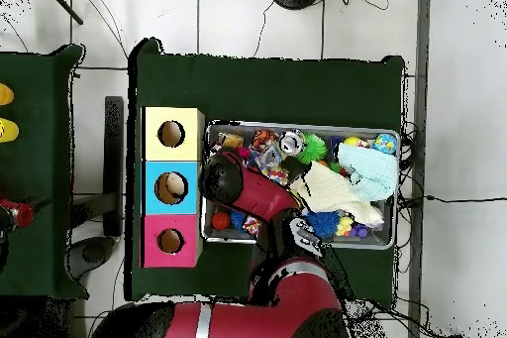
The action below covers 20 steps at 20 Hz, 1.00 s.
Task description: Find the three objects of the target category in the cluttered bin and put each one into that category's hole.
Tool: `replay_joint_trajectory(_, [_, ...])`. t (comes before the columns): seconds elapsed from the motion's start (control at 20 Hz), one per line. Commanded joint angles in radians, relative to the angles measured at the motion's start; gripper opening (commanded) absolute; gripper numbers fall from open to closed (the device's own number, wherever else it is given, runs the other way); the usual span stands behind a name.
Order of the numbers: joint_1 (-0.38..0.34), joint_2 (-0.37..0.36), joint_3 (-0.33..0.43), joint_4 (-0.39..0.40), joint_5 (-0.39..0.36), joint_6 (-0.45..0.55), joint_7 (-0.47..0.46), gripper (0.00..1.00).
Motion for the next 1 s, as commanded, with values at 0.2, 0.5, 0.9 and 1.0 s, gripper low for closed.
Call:
replay_joint_trajectory(0.2, [0.0,-0.062,-0.005,0.024,0.084,0.062,0.256,0.0])
replay_joint_trajectory(0.5, [0.041,-0.158,-0.093,0.054,0.084,0.194,0.237,0.0])
replay_joint_trajectory(0.9, [0.076,-0.233,-0.193,0.038,0.053,0.371,0.23,0.0])
replay_joint_trajectory(1.0, [0.066,-0.243,-0.198,0.034,0.042,0.385,0.213,0.0])
